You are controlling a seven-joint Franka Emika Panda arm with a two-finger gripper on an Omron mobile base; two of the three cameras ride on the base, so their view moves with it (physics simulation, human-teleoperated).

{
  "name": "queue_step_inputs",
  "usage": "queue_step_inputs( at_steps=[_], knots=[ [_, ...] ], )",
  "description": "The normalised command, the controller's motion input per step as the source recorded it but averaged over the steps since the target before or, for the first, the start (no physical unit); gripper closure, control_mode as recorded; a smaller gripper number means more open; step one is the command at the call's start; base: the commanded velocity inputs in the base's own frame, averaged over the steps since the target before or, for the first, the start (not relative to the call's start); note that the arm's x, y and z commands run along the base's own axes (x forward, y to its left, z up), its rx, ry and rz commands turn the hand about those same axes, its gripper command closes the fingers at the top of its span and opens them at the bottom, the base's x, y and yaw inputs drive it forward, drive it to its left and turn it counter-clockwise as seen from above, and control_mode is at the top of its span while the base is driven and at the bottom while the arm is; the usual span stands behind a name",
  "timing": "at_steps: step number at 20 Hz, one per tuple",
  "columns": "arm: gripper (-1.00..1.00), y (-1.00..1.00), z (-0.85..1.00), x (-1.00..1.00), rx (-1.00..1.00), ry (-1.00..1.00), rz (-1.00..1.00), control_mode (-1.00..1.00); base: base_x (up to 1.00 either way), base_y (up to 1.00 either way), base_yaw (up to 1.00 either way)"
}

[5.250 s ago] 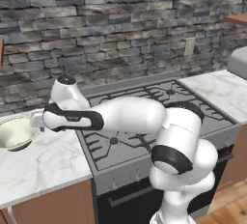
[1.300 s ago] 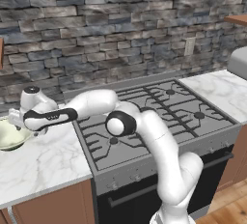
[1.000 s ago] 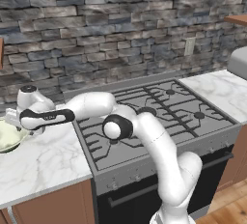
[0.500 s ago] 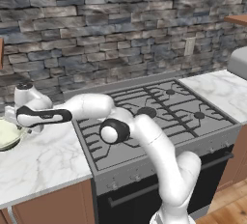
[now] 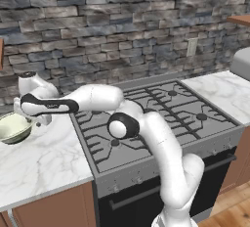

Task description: Pick the cup and bowl from the counter and place them on the counter next to the sink.

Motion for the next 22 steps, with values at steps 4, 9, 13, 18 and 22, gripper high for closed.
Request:
queue_step_inputs(
  at_steps=[4, 9, 13, 18, 22],
  knots=[
    [1.0, -0.91, -0.02, -0.11, 0.04, 0.0, 0.0, -1.0, 0.0, 0.0, 0.0],
    [1.0, -0.98, 0.03, -0.3, 0.06, -0.04, 0.0, -1.0, 0.0, 0.0, 0.0],
    [1.0, -0.9, 0.5, -0.37, 0.14, -0.24, 0.0, -1.0, 0.0, 0.0, 0.0],
    [1.0, -0.81, 0.8, -0.4, 0.23, -0.32, 0.0, -1.0, 0.0, 0.0, 0.0],
    [1.0, -0.82, 0.31, -0.56, 0.14, -0.13, 0.0, -1.0, 0.0, 0.0, 0.0]
  ],
)
